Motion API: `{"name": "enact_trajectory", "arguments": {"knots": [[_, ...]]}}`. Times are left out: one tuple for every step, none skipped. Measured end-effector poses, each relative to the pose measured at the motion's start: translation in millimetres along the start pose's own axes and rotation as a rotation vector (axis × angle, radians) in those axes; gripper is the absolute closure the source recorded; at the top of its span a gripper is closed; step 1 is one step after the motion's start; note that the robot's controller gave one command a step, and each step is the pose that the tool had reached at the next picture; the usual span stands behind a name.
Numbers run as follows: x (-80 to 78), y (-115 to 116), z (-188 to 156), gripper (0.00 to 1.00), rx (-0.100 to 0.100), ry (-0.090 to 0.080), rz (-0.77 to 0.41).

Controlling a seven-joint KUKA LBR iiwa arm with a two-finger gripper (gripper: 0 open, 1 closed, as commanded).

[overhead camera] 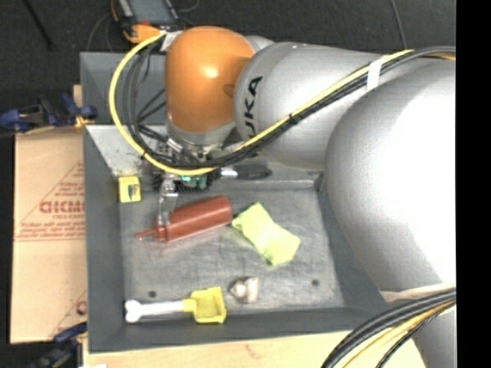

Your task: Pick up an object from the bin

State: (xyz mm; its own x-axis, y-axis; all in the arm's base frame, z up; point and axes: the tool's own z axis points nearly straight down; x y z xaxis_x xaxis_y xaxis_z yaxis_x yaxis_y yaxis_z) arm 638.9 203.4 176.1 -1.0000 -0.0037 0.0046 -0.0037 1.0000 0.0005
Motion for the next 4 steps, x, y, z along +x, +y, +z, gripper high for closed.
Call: {"name": "enact_trajectory", "arguments": {"knots": [[-1.9, -1, -5, 0.0, -0.002, -0.008, 0.003], [10.8, -58, 94, 1.0, -0.006, -0.01, -0.076], [10.8, -58, 94, 1.0, -0.006, -0.01, -0.075], [18.1, -64, -26, 1.0, 0.0, -0.009, -0.081]]}}
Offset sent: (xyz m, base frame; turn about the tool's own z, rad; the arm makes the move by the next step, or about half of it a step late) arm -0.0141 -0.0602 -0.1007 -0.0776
